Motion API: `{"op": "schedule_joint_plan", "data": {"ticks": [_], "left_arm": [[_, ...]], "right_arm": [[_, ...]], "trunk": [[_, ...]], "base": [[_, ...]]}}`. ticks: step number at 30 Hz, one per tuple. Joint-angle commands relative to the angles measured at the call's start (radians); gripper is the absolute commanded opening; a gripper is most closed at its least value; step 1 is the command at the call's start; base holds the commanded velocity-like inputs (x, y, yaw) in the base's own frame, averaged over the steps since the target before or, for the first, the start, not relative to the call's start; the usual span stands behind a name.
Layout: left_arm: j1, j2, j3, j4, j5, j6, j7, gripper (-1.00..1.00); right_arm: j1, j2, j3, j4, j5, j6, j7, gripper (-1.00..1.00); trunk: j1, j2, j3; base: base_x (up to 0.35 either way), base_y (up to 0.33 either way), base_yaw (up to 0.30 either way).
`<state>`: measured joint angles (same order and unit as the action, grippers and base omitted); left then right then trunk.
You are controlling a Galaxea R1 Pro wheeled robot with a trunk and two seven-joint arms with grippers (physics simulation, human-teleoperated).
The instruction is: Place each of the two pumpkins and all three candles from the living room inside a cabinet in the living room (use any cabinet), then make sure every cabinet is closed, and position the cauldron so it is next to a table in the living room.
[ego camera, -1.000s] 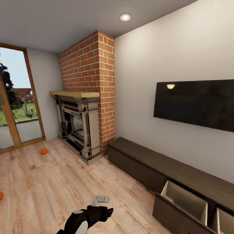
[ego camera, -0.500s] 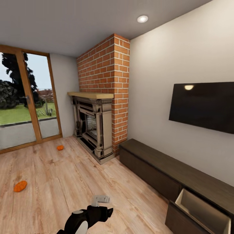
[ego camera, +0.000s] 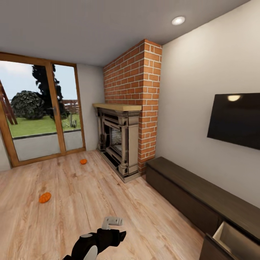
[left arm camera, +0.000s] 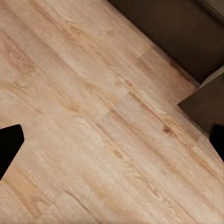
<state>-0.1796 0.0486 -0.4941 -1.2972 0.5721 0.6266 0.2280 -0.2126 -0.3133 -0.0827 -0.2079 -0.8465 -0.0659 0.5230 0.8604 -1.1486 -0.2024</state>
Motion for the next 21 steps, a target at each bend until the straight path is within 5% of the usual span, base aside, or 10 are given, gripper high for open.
{"op": "schedule_joint_plan", "data": {"ticks": [1,21], "left_arm": [[-0.001,0.001,-0.003,-0.001,0.011,0.0,0.01,1.0],[-0.002,0.002,-0.001,0.019,0.009,-0.01,0.009,1.0]], "right_arm": [[-0.001,0.0,-0.008,0.001,0.003,0.0,0.006,1.0],[-0.001,0.006,0.003,-0.002,0.004,0.0,0.006,1.0]], "trunk": [[0.0,-0.001,-0.001],[0.0,-0.001,0.011]], "base": [[0.0,0.0,0.278],[0.164,0.173,0.278]]}}
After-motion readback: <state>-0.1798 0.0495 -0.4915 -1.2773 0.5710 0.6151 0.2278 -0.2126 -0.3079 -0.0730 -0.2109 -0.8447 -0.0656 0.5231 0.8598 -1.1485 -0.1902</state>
